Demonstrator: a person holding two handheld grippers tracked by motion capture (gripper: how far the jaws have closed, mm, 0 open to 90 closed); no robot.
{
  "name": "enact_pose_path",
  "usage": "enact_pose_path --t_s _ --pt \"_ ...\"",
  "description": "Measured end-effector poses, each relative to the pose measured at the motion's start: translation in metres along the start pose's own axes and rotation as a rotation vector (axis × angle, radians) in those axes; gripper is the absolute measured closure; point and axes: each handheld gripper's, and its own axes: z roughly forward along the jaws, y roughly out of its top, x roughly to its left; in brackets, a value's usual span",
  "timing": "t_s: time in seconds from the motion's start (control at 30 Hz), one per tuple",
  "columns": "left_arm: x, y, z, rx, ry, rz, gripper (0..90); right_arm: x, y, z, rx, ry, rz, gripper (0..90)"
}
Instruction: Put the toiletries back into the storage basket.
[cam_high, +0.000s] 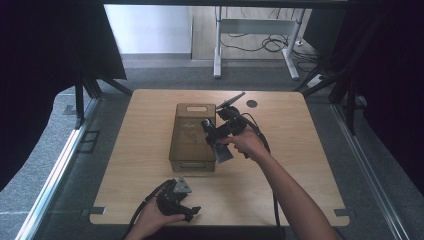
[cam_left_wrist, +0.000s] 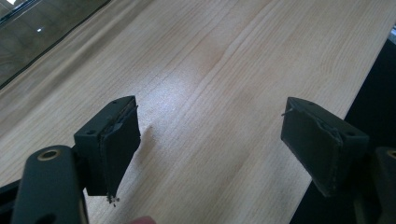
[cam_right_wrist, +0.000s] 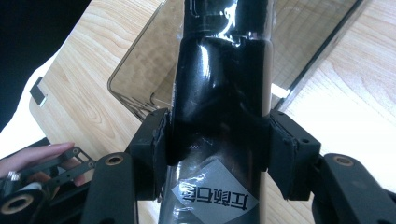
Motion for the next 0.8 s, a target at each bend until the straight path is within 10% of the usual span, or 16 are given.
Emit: enact_pose_path --t_s 0.8 --pt "0.000 0.000 0.001 0.005 -0.004 0.007 19.9 0.017 0.017 0.017 0.019 0.014 -0.032 44.6"
